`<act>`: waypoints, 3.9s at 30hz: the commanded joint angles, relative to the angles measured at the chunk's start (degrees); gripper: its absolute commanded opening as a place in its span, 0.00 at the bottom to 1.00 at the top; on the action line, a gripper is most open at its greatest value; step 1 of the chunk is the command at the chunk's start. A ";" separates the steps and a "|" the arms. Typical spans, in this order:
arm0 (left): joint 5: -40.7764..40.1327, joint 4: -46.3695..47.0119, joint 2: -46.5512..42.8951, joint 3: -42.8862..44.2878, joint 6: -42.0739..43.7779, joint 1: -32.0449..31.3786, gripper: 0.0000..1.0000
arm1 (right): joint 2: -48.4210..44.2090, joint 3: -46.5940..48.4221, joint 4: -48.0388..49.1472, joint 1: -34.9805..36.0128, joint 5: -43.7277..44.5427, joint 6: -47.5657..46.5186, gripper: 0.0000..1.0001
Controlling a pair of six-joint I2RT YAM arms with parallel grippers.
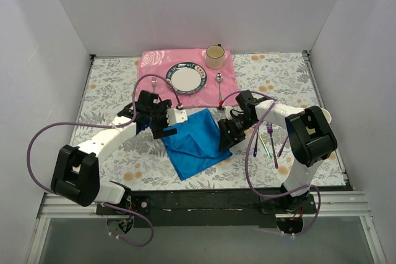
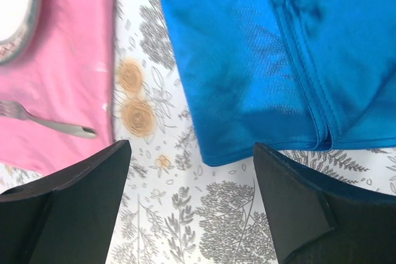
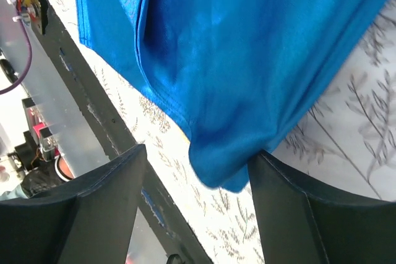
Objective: Fold the napkin into a case and place the utensils inside
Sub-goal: Rotate the square-folded napkin at the center of the board, then smooth out the square-folded napkin at the center of the board.
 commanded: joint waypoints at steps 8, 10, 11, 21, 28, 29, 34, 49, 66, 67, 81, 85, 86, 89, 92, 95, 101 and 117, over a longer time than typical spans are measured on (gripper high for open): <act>30.96 -27.71 9.95 23.25 -4.90 -1.03 0.72 | -5.05 3.44 -5.03 -4.13 0.90 1.27 0.65; 31.59 -26.40 13.73 25.80 -8.85 -2.26 0.68 | -4.79 3.36 -3.01 -4.13 0.90 3.81 0.56; 31.33 -24.30 14.79 26.33 -12.70 -3.84 0.67 | -4.44 3.36 -2.56 -4.13 0.90 4.43 0.54; 21.75 -14.62 23.05 28.27 -23.01 -12.46 0.58 | 0.04 2.65 0.43 -4.05 2.57 7.17 0.26; 17.18 -11.10 26.48 26.78 -26.18 -14.93 0.51 | 1.89 1.33 0.87 -4.13 3.89 7.43 0.11; 16.22 -10.49 26.66 26.69 -26.45 -15.28 0.50 | 2.24 1.25 0.95 -4.13 4.41 7.43 0.10; 13.92 -9.78 27.63 25.29 -26.45 -16.07 0.50 | 3.82 1.16 0.96 -4.13 4.68 7.43 0.04; 11.38 -17.51 23.15 21.60 -23.20 -18.18 0.44 | 4.88 0.81 0.78 -4.13 6.00 7.34 0.01; 15.41 -24.98 12.43 15.01 -22.50 -20.38 0.50 | 4.79 1.25 0.34 -4.13 6.00 6.99 0.01; 14.81 -23.77 10.51 13.61 -22.75 -20.38 0.52 | 4.62 1.25 0.25 -4.13 5.31 6.99 0.01; -2.68 0.40 2.15 2.36 -39.89 -29.59 0.60 | 4.26 1.60 -0.89 -4.13 3.98 6.29 0.01; -7.78 4.97 1.96 0.68 -40.34 -32.06 0.57 | 4.53 1.60 -0.89 -4.13 3.98 6.20 0.01; -8.40 5.16 2.31 0.68 -39.99 -32.42 0.57 | 4.62 1.51 -0.89 -4.13 3.98 6.11 0.01; -8.67 5.34 3.98 0.85 -39.89 -33.38 0.56 | 4.70 1.51 -0.89 -4.13 3.72 6.29 0.01; -9.28 5.51 5.65 0.76 -40.16 -34.79 0.55 | 4.62 1.51 -0.98 -4.13 3.63 6.29 0.01; -9.81 5.78 6.71 0.68 -40.25 -35.49 0.54 | 4.44 1.51 -1.15 -4.13 3.63 6.20 0.01; -10.69 6.39 7.94 0.41 -39.46 -36.29 0.51 | 4.44 1.42 -1.24 -4.13 3.36 6.11 0.01; -11.57 6.57 9.88 -0.91 -38.84 -36.99 0.33 | 4.09 1.42 -1.42 -4.13 3.01 6.02 0.01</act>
